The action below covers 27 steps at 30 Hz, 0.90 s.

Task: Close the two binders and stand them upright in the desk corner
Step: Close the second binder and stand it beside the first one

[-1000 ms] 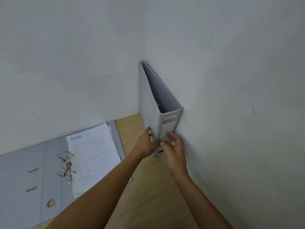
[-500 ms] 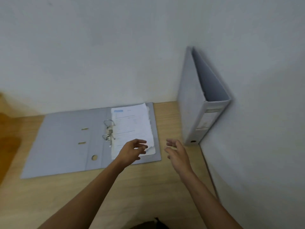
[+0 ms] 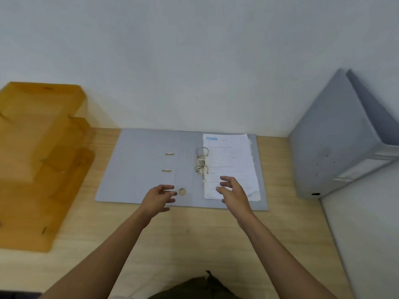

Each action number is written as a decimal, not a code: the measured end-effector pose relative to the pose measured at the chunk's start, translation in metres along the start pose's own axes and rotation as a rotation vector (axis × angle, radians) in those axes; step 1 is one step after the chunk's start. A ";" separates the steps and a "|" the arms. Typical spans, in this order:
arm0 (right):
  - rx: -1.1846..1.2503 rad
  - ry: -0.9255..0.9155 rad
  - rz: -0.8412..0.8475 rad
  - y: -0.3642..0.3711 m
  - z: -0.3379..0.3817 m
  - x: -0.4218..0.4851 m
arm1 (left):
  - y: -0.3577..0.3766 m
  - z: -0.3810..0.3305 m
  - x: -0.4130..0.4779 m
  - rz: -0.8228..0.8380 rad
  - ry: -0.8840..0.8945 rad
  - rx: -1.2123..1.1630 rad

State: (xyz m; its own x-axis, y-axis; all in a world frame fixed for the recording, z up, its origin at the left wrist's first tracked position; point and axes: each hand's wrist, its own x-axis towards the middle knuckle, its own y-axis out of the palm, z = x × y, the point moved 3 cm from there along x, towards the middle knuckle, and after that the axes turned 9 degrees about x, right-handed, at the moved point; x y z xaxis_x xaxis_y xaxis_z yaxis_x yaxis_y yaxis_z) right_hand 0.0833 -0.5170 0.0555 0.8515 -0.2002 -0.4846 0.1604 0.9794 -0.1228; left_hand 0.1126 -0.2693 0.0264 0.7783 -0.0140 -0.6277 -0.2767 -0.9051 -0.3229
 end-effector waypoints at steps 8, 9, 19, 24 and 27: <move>-0.095 0.075 0.157 0.115 -0.010 0.015 | -0.092 0.058 0.009 -0.133 -0.129 -0.102; -0.111 0.081 0.173 0.129 -0.011 0.018 | -0.103 0.065 0.011 -0.160 -0.143 -0.102; -0.186 0.166 0.295 0.202 -0.029 0.041 | -0.168 0.101 0.048 -0.343 -0.216 -0.005; -0.257 0.181 0.323 0.207 -0.043 0.043 | -0.178 0.109 0.068 -0.358 -0.288 -0.032; -0.260 0.172 0.317 0.207 -0.042 0.044 | -0.185 0.108 0.077 -0.394 -0.312 -0.055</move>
State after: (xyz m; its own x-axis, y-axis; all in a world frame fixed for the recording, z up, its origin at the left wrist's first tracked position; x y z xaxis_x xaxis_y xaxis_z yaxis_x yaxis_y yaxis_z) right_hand 0.1335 -0.3245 -0.0275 0.7391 0.0856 -0.6681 -0.2451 0.9581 -0.1484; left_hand 0.1628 -0.0573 -0.0390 0.6101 0.4535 -0.6498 0.0412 -0.8371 -0.5455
